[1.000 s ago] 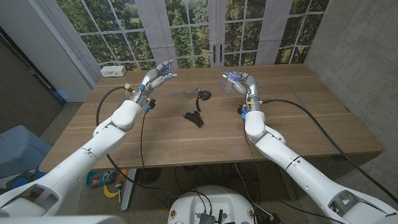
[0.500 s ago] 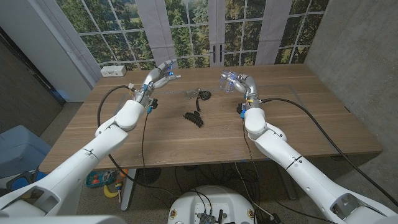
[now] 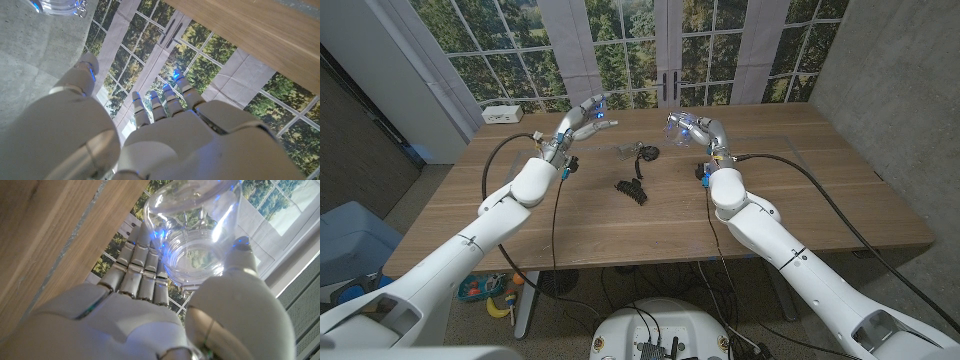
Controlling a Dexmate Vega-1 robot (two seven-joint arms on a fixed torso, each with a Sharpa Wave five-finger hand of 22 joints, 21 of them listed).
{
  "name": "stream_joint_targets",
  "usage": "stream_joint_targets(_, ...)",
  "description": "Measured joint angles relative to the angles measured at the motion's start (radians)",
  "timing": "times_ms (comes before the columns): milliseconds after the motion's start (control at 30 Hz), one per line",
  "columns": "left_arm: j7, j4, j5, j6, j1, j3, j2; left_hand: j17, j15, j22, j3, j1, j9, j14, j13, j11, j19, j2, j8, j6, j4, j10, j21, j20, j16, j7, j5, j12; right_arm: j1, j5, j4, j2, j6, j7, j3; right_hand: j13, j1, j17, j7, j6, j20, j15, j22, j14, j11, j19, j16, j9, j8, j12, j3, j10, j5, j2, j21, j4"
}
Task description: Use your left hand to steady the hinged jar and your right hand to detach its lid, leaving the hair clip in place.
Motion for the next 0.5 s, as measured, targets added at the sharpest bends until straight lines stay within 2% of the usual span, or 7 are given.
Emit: stream_joint_targets(500, -0.034, 0.043, 0.003, -0.048, -0.035, 0.022, -0.021, 0.005, 0.000, 0.000, -0.038, 0.009, 0.000, 0.000, 0.000, 0.000, 0.000, -0.001, 0.012, 0.058, 0.010, 0.000, -0.007, 0.000, 0.000, 0.004, 0.008, 0.000, 0.024, 0.001, -0.018, 0.003, 0.001, 0.020, -0.029, 0.000, 0.000, 0.023, 0.000, 0.000, 0.000, 0.000, -0.005, 0.000, 0.005, 0.000, -0.007, -0.002, -0.004, 0.000, 0.000, 0.005, -0.006, 0.000, 0.020, 0.000)
